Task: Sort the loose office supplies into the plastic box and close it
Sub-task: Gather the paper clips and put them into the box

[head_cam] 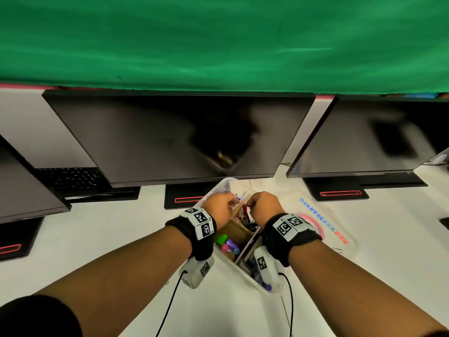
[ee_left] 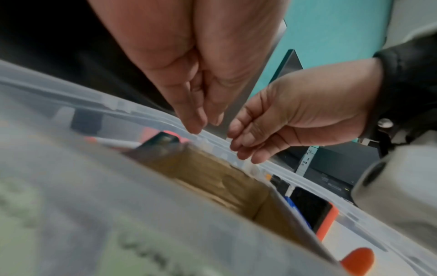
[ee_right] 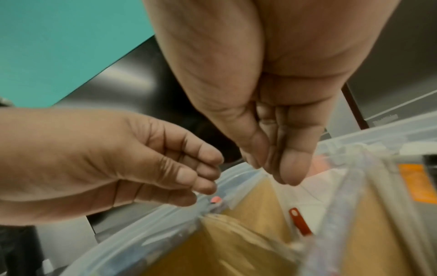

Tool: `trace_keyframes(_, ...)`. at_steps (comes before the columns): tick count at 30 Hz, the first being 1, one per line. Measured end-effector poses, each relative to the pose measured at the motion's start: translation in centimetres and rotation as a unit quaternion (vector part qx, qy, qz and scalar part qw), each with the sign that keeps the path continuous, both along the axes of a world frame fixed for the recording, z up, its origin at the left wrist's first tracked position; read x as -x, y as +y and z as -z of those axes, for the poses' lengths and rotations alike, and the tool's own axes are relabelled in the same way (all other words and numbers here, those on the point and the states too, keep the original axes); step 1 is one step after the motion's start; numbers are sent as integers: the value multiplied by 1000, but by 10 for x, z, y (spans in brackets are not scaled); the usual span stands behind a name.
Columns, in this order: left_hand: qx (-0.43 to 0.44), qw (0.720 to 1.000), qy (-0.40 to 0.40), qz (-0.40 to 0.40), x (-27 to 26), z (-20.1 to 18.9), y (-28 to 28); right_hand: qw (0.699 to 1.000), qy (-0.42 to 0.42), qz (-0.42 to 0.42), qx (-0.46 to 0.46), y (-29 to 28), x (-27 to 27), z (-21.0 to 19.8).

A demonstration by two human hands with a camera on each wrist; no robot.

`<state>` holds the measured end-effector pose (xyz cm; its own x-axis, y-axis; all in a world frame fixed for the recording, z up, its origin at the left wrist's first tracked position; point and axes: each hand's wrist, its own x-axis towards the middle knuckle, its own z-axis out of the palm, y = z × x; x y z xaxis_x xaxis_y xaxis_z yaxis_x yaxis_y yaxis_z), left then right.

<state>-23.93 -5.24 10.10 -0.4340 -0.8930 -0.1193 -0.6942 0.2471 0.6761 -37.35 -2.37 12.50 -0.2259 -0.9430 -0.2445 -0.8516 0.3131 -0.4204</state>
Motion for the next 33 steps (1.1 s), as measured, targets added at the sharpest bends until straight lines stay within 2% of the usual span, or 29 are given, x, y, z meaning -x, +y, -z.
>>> trace_keyframes(4,12,999,8,-32,-43,-10,-4,996,-68,22,45,-3,-31,-7)
trace_keyframes(8,7,999,-28,-45,-106,-5,-3,991,-115,-34,63,4,-86,-14)
trace_keyframes(13,-35,992,-102,-61,-181,25,8,980,-69,-184,31,17,-151,6)
trace_keyframes(18,-118,973,-198,-30,-216,68,29,949,10,-296,-110,32,-179,63)
trace_keyframes(20,-153,959,-237,-19,-223,86,41,943,28,-297,-151,38,-184,84)
trace_keyframes(23,-181,949,-258,-9,-221,105,58,950,25,-257,-176,46,-187,108)
trace_keyframes(28,-162,964,-206,-53,-208,120,68,969,3,-200,-144,50,-194,130)
trace_keyframes(33,-162,974,-137,-82,-191,120,69,977,-23,-183,-107,49,-210,141)
